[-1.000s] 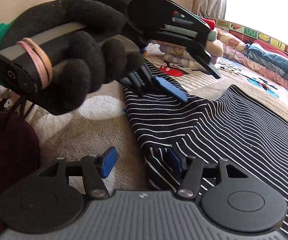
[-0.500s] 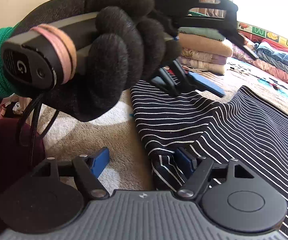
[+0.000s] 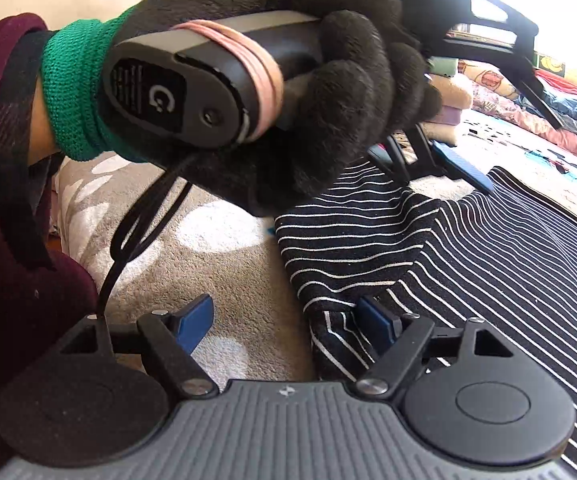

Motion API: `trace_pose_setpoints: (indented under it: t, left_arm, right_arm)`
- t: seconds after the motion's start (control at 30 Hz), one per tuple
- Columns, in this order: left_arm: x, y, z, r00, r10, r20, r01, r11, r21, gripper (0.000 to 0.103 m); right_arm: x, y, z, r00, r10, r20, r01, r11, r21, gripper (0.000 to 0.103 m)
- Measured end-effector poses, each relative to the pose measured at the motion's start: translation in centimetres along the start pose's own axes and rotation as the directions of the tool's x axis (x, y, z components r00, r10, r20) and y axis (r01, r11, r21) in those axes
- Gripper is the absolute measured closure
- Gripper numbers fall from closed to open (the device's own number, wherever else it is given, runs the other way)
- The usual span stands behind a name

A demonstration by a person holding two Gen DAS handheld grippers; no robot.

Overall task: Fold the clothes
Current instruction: 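Regrasp the leg end with the left tool near the clothes stacks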

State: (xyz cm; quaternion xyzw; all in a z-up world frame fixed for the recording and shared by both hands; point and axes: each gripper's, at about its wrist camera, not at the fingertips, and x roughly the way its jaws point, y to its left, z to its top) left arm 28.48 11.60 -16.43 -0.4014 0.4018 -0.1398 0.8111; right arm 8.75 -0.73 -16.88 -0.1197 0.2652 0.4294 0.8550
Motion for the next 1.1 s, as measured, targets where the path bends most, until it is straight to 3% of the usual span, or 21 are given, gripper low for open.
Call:
trace_pose_setpoints:
  t: [0.07,0.1,0.13,0.2,0.27,0.33,0.37,0.5,0.67,0.8,0.9,0.93,1.1]
  left_arm:
    - [0.0,1.6,1.4,0.99,0.114,0.08,-0.112,0.993,-0.029,0.042]
    - [-1.3,2.7,2.4,0.991,0.073,0.11,-0.063,0.993,-0.098,0.041]
    - [-2.9,2.9,3.0,0.989,0.026,0.144,-0.012,0.995,-0.095,0.039]
    - [-6.4,2.2,3.7,0.971,0.049,0.233,-0.049,0.999,-0.005,0.038]
    - [-9.4,3.5,4.7,0.951,0.094,0.293,-0.095,0.995,-0.011,0.038]
    - [-12.3,5.4,5.6,0.921,0.149,0.359,-0.145,0.989,-0.041,0.038]
    - [-13.6,6.4,6.1,0.892,0.22,0.395,-0.216,0.975,-0.055,0.038]
    - [-16.8,10.2,7.2,0.801,0.399,0.446,-0.404,0.91,-0.09,0.038]
    - [-15.8,12.9,7.1,0.812,0.419,0.405,-0.404,0.906,-0.128,0.041]
    - [-14.9,14.4,7.0,0.818,0.421,0.392,-0.385,0.907,-0.171,0.054]
    - [-14.2,14.3,7.1,0.805,0.441,0.396,-0.411,0.897,-0.162,0.083]
    - [-14.2,14.2,7.2,0.809,0.438,0.393,-0.414,0.898,-0.149,0.101]
    - [-17.7,11.9,6.2,0.756,0.395,0.523,-0.4,0.91,-0.11,0.101]
  right_arm:
    - [0.0,0.0,0.0,1.0,0.005,-0.005,-0.005,1.0,0.003,0.024]
    - [0.0,0.0,0.0,1.0,0.008,-0.006,-0.008,1.0,0.005,0.024]
    - [-0.1,0.0,0.0,1.0,0.011,-0.006,-0.011,1.0,0.007,0.024]
    - [-0.4,-0.1,0.0,1.0,0.017,-0.006,-0.017,1.0,0.013,0.024]
    - [-0.6,-0.1,0.1,1.0,0.023,-0.007,-0.023,1.0,0.018,0.024]
    - [-0.7,-0.1,0.1,1.0,0.026,-0.006,-0.026,0.999,0.021,0.024]
    - [-0.7,-0.1,0.1,1.0,0.025,-0.004,-0.025,0.999,0.02,0.024]
    - [-0.5,0.1,0.4,1.0,0.008,0.011,-0.008,1.0,-0.008,0.025]
    - [0.0,0.2,0.7,0.999,-0.018,0.033,0.019,0.999,-0.045,0.026]
    - [0.4,-0.2,0.5,0.999,-0.02,0.029,0.021,1.0,-0.024,0.026]
    - [0.6,-0.7,0.4,0.999,-0.011,0.031,0.011,1.0,0.002,0.025]
    - [0.6,-0.9,0.4,0.999,-0.008,0.031,0.008,1.0,0.013,0.025]
    - [0.4,-1.8,0.3,0.999,0.031,0.032,-0.033,0.997,0.067,0.025]
